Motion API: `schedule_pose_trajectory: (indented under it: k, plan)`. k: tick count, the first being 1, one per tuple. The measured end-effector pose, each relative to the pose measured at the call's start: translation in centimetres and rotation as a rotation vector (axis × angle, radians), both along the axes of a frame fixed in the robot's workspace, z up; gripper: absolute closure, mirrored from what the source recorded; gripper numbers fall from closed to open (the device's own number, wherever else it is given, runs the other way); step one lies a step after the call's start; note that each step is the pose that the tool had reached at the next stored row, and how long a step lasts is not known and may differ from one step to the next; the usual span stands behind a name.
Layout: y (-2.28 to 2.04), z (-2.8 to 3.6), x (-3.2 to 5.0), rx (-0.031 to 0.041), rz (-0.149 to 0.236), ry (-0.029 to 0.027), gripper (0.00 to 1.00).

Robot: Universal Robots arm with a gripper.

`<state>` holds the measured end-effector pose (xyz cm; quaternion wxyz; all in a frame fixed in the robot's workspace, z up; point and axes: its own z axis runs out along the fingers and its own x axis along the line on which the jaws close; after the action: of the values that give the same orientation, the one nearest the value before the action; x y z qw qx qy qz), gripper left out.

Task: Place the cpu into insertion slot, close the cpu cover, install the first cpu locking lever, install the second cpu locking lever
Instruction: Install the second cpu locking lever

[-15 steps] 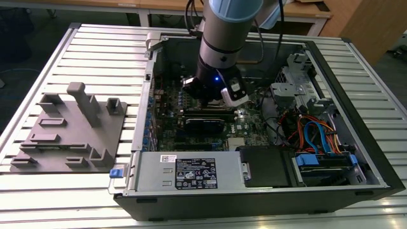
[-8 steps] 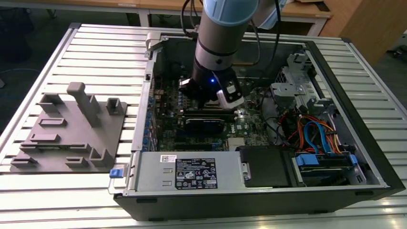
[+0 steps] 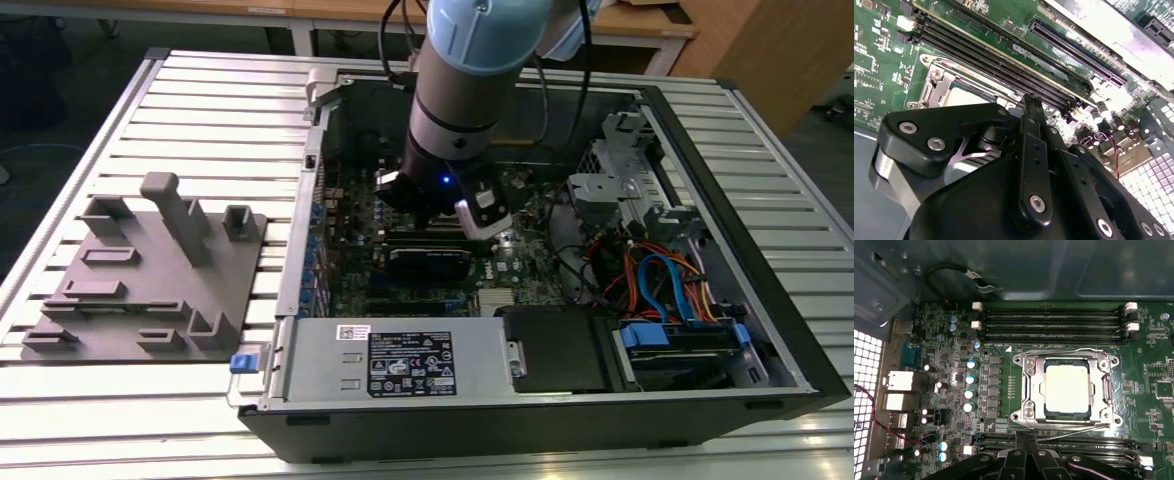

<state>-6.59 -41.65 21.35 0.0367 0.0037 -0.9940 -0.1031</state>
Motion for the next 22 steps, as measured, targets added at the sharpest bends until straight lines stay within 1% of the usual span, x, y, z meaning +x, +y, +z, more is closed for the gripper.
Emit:
schedule_pose_trajectory:
  k: [1,2,3,4,14,18,20,22]
  plan:
    - [-0.06,-0.02,-0.01,0.0108,0.000,0.0000,0.90]
    - [-0.11,-0.04,-0.01,0.0195,0.000,-0.0001,0.90]
    - [-0.15,-0.04,-0.01,0.0265,0.000,-0.0001,0.90]
    - [-0.15,-0.04,-0.01,0.0300,0.000,-0.0001,0.90]
    - [-0.17,-0.04,-0.01,0.0312,0.000,-0.0001,0.90]
    - [-0.34,-0.05,-0.01,0.0375,0.000,-0.0001,0.90]
    - [-0.50,-0.05,-0.02,0.0441,0.000,-0.0002,0.90]
    - [-0.67,-0.06,-0.02,0.0481,0.000,-0.0001,0.90]
